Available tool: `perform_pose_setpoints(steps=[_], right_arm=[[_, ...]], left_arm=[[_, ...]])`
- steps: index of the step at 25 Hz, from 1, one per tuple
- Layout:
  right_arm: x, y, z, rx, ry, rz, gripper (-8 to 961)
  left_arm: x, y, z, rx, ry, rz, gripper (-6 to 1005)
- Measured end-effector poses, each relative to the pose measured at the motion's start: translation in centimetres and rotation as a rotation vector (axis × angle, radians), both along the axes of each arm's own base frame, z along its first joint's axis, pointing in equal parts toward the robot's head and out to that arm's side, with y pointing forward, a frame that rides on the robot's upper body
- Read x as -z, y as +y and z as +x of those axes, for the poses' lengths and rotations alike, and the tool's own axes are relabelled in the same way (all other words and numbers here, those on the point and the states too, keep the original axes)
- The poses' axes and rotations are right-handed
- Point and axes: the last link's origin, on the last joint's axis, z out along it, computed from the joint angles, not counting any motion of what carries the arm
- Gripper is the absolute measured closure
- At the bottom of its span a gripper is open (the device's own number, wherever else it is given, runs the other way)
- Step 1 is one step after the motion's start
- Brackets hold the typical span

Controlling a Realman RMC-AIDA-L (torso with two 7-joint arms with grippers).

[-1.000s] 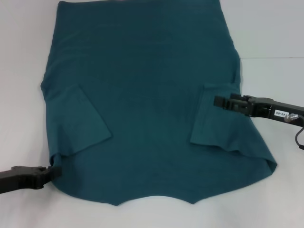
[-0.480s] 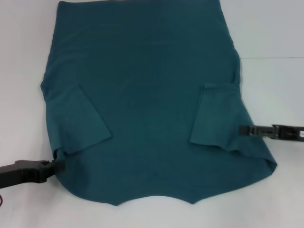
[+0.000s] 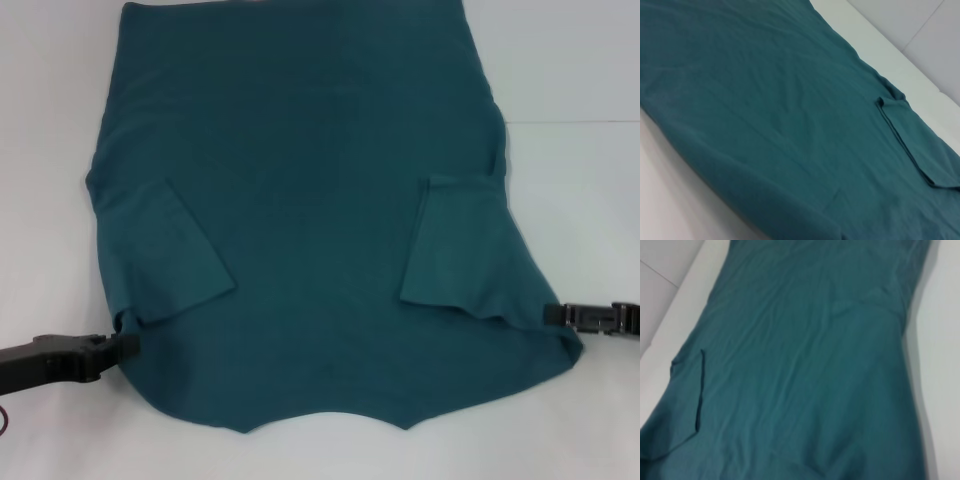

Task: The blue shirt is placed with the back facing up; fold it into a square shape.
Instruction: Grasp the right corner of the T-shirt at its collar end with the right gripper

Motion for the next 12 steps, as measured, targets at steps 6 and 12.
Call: perform_pose_setpoints(steps=[6, 12], right_arm=[[0.34, -0.54, 0.33, 0.004, -0.01, -0.027, 54], [0.56, -0.76, 0.32, 0.001, -0.01, -0.043, 54]], left_arm=[[0.04, 0.1, 0.1, 0.003, -0.001, -0.001, 962], [0.03, 0.12, 0.1, -0.004, -0.005, -0.002, 961]])
